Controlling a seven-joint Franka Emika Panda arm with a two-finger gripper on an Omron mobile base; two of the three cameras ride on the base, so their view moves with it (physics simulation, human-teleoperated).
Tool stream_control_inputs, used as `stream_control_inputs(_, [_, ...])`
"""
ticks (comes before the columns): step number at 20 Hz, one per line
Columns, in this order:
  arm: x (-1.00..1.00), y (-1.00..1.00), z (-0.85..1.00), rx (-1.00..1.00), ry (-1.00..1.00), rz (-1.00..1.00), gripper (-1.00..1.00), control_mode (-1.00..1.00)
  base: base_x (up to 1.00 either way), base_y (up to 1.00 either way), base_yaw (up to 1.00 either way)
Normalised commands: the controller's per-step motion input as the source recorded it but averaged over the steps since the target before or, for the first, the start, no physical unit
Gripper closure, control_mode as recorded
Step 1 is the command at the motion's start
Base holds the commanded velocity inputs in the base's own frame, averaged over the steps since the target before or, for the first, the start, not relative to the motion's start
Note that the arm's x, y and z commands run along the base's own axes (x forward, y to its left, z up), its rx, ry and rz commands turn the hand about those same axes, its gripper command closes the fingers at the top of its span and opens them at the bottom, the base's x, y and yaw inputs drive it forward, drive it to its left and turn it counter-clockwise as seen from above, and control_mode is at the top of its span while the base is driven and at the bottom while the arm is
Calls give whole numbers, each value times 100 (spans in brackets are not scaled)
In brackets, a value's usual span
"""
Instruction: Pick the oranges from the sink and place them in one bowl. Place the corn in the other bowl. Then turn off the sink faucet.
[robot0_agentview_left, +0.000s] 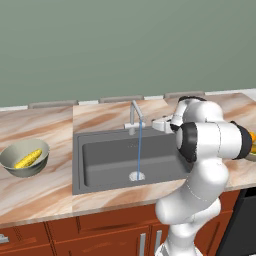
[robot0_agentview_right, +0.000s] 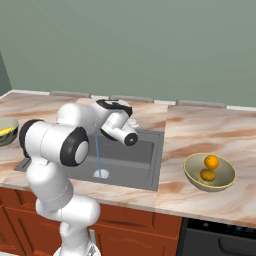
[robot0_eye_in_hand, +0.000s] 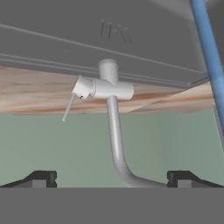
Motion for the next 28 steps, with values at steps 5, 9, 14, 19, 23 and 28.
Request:
stream_control_inputs(5, [10, 0, -11, 0, 0, 0, -100, -100, 0, 0, 0])
stream_control_inputs(9, [13, 0, -14, 0, 0, 0, -100, -100, 0, 0, 0])
stream_control_inputs(14, [20, 0, -11, 0, 0, 0, -100, -100, 0, 0, 0])
stream_control_inputs(19, [24, 0, -9, 0, 0, 0, -100, -100, 0, 0, 0])
stream_control_inputs(23, [26, 0, -11, 0, 0, 0, -100, -100, 0, 0, 0])
stream_control_inputs(28, [27, 0, -17, 0, 0, 0, -100, -100, 0, 0, 0])
